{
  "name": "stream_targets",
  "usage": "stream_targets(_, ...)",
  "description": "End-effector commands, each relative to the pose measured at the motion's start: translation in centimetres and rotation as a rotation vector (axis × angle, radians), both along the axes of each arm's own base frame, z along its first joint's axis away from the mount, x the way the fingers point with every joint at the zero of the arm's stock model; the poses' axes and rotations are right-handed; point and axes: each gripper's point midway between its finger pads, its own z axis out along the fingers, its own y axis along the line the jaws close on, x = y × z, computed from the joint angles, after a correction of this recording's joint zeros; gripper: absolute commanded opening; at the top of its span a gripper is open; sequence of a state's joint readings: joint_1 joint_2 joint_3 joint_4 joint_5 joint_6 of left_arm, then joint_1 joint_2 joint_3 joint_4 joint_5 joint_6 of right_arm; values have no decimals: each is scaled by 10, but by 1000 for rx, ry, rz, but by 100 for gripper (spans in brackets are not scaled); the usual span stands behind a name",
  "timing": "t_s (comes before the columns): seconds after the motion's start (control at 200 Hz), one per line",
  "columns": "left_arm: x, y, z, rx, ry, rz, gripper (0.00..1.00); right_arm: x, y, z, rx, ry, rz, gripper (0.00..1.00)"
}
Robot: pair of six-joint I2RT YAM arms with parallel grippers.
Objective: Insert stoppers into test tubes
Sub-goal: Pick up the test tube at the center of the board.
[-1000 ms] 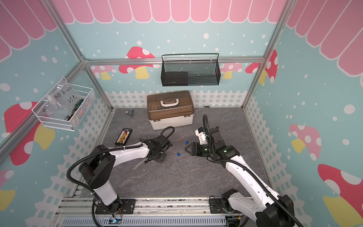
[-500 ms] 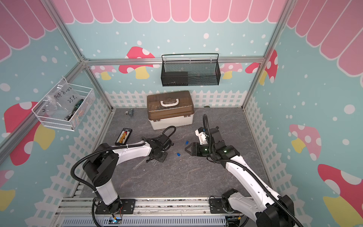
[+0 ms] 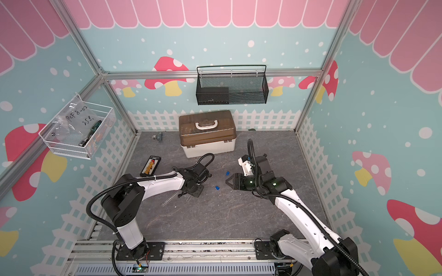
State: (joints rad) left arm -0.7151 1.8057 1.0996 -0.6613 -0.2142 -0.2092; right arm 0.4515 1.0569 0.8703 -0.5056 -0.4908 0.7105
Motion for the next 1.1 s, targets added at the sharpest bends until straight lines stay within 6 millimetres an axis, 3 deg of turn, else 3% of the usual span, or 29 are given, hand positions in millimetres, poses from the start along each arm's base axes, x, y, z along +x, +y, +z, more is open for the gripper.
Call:
stream_targets(0.0,3,2,14,0,-38,7,19,-5,-3,-3,-5,2,11,59)
stream_targets(0.16,6,-3,35,-33,-102,-37,19,-6,-4,-4,-10,5,6,59)
stream_targets(0.375,8,-25,73,-144,-242,-212,19,-4,-5,-2,-25,6,7,58)
stream_targets(0.73,-11,-72,135,-316,-546,-766,19,1,2,16,-56,-15,82,59)
stream_targets(0.88,-23,-85,140,-351,-645,-940,19,5,8,17,-37,12,88,59)
stream_targets(1.091,-30,-90,141,-384,-664,-988,19,3,21,22,13,39,117,62)
